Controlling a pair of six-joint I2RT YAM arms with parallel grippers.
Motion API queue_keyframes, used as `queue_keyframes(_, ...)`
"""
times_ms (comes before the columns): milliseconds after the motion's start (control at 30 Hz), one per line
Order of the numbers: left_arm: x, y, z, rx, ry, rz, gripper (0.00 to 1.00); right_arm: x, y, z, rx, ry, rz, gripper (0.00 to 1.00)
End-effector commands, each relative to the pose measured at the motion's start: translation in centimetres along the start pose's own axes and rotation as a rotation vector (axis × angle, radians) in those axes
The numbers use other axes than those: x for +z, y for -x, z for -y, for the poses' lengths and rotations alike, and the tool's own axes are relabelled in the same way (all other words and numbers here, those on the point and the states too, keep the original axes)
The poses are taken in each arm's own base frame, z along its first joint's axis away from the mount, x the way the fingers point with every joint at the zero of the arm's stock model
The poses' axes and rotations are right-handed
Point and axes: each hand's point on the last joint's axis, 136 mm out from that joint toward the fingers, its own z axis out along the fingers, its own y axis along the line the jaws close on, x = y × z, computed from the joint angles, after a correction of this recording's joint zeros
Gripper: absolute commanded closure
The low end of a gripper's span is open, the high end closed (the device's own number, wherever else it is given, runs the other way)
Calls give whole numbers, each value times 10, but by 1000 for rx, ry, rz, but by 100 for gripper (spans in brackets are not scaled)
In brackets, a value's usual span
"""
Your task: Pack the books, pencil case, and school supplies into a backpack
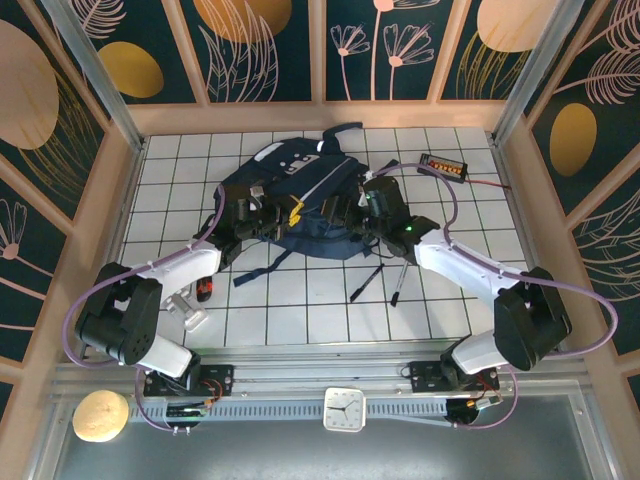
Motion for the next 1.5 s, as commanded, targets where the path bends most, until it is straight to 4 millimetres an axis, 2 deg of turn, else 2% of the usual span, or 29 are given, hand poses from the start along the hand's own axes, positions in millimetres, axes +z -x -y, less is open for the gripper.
queue_keyframes(0, -21, -26, 93, 85, -278, -89, 93, -5, 4, 1, -68, -27, 22, 36)
queue_keyframes(133, -22, -27, 88, 78, -268, -93, 92, -1, 3, -6, -121, -13, 6, 42)
queue_keyframes(500, -20, -26, 82, 66, -257, -102, 92, 5, -25, -13, -200, -18, -65, 42)
queue_keyframes(900, -20, -25, 81, 66, -251, -97, 92, 0, -54, -3, -248, -90, -118, 47)
queue_keyframes(1300, -21, -25, 81, 73, -240, -90, 92, -3, -66, 0, -271, -132, -133, 48)
queue_keyframes(1467, -20, -24, 79, 73, -231, -86, 92, -2, -76, -1, -285, -139, -155, 53)
